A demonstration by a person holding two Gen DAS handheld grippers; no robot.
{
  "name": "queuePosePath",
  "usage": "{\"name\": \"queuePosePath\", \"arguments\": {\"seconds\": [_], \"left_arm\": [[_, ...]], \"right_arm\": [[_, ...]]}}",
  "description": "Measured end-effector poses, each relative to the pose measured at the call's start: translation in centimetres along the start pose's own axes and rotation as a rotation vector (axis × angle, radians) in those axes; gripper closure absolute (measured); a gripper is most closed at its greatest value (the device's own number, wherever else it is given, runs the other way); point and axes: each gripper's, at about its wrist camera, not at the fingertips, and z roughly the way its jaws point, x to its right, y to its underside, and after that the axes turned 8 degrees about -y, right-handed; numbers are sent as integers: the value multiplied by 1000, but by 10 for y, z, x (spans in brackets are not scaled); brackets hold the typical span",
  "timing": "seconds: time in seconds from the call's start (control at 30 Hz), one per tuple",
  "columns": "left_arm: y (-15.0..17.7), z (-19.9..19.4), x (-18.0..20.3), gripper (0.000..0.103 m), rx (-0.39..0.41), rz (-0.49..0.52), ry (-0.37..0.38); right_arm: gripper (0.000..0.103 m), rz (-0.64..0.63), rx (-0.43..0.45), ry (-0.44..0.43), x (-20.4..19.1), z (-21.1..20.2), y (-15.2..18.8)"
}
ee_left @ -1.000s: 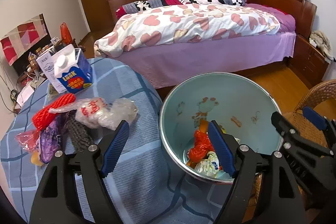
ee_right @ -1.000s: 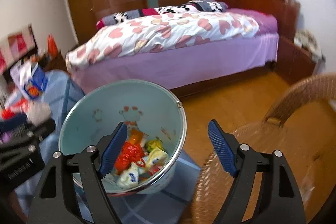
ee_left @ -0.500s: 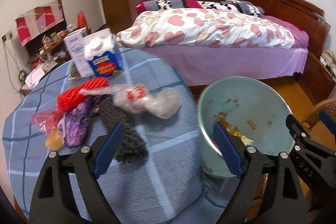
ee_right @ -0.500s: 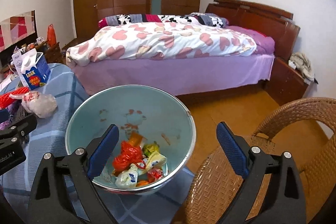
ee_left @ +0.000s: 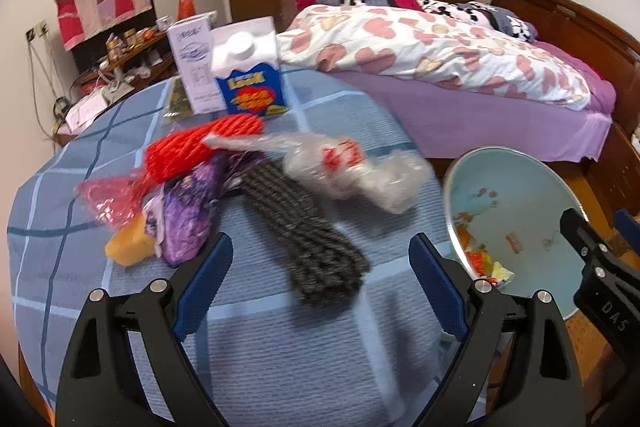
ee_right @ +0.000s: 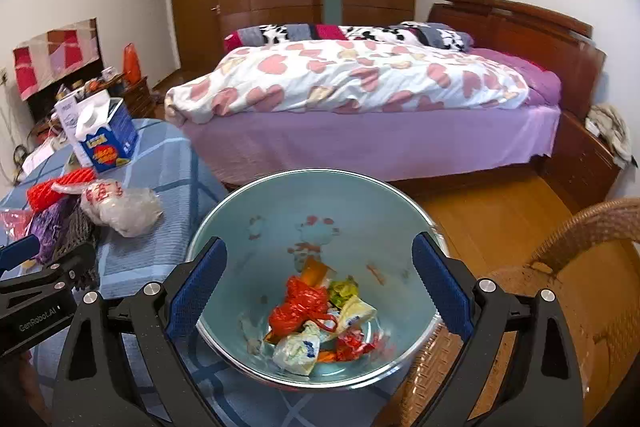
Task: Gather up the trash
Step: 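Grasp the black braided rope bundle with the left tool and lift it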
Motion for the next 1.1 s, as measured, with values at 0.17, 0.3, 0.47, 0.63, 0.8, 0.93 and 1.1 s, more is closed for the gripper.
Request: {"name": "queuePosePath", "arguments": {"seconds": [0.17,0.3,0.47,0.63,0.8,0.93,1.1], "left_arm": [[6,7,-22,16,-31,-70,-14],[-3,11,-23,16,-23,-97,-23],[-15,23,-9,31,-31,-79,-10],[-4,43,-26,67,-120,-124,34],[4,35,-50,75,-97,-141,62],[11,14,-70,75,-54,-129,46],[18,-21,-94,75,0,-103,33]], "right_arm": [[11,-17,-15,-26,-2,6,3],[11,-7,-25,-51,1,8,4],[11,-9,-16,-55,1,6,3],[12,-19,-14,-80,-4,6,1],[20,-63,-27,-167,-28,13,-10],[20,-127,-37,-259,-58,20,-21],[20,-205,-61,-335,-98,36,-32]]}}
